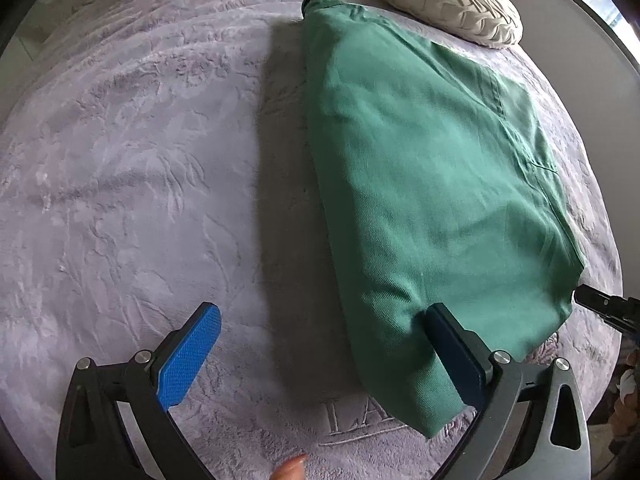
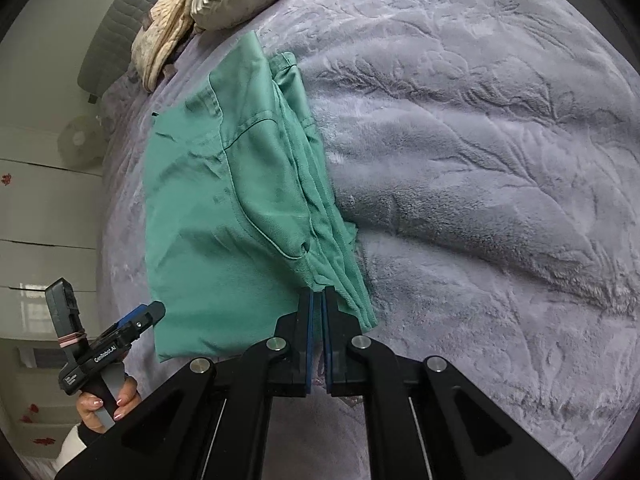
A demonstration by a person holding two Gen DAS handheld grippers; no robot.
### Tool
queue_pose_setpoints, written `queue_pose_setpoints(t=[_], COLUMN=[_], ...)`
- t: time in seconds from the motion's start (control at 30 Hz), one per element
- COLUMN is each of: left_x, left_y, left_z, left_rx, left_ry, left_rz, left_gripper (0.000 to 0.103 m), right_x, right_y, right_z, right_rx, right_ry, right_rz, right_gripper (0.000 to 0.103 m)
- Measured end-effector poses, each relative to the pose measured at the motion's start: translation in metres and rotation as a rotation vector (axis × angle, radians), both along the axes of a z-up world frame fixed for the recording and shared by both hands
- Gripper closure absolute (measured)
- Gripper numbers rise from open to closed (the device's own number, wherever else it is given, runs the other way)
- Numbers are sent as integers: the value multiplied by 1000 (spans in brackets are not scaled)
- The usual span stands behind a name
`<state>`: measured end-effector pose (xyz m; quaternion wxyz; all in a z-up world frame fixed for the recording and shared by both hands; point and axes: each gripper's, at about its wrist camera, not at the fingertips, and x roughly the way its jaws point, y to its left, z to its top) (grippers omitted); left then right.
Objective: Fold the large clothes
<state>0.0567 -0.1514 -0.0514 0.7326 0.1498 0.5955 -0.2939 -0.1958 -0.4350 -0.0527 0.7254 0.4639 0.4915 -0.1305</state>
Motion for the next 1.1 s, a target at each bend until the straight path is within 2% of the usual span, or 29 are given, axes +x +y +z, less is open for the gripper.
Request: queue_pose_setpoints(t=[0.1, 0.13, 0.17, 0.2, 0.23, 0.27, 0.4, 0.53, 0.6, 0.77, 1.1], left_x=[1, 3, 4, 6, 10, 12, 26, 40, 43, 51, 55], left_y=[-3, -4, -4, -4, -3, -2, -1, 0, 0, -7, -40], left_z=[6, 8, 10, 12, 13, 14, 12, -2, -6, -13, -40], left_rx=[6, 6, 8, 10, 8, 4, -10, -79, -99, -168, -212], left_ry=[-15, -16, -18, -18, -15, -14, 5, 146, 173, 225, 332], left_rz=[-9, -12, -9, -3, 7, 13, 48, 60, 66, 60, 35], left_gripper=[1, 1, 1, 1, 1, 1, 1, 1, 1, 1, 1], right_x=[1, 1, 1, 1, 1, 0, 5, 16, 23, 49, 94], right_y=[-2, -3, -5, -6, -8, -11, -18, -30, -38, -56, -89], right_z=[-1, -1, 0, 2, 4, 7, 14, 13, 10, -8, -47], right_rx=[0, -1, -6, -15, -21, -27, -38, -31, 0, 82, 206], right_ry=[1, -1, -2, -6, -15, -36, -67, -88, -108, -149, -194], right_rz=[2, 1, -1, -7, -11, -16, -9, 0, -4, -2, 15], right_gripper=[95, 85, 65, 52, 30, 26, 26, 26, 26, 26, 26])
